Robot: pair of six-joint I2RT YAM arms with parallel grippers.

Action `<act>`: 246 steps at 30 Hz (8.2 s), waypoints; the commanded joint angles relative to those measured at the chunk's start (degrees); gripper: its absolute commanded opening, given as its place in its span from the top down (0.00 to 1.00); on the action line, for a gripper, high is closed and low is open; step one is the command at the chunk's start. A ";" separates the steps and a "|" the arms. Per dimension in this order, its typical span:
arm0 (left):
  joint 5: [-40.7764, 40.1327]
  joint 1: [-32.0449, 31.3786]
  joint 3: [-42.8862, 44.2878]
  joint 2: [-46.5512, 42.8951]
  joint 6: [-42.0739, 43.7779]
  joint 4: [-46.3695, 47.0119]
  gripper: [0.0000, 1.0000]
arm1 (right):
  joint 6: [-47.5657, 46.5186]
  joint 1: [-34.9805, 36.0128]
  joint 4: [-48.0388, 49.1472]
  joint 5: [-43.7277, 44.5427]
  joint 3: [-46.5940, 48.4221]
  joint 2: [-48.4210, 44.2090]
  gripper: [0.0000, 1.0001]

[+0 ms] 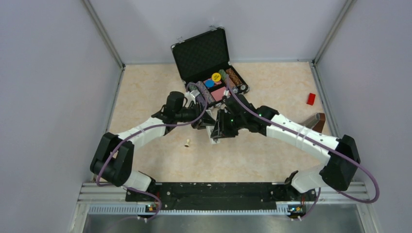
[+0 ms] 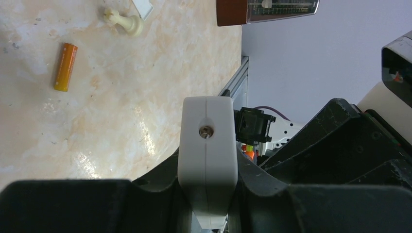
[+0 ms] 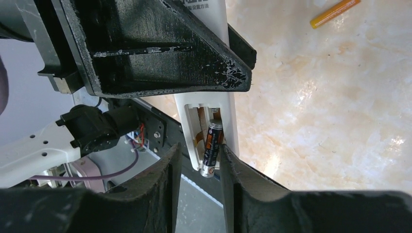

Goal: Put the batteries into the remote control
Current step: Load the battery into the remote control.

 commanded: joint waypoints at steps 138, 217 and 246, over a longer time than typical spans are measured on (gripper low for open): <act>-11.56 -3.59 3.53 -17.84 -23.38 21.04 1.00 | 39.95 -2.35 36.06 15.27 -30.46 -25.72 0.71; 7.03 -3.87 11.14 -18.20 10.00 6.63 1.00 | -22.06 -6.13 22.61 -18.62 -7.07 -22.23 0.25; 10.27 -3.84 11.20 -17.83 10.60 5.20 1.00 | -20.19 -6.22 22.38 -23.81 -6.76 -19.29 0.71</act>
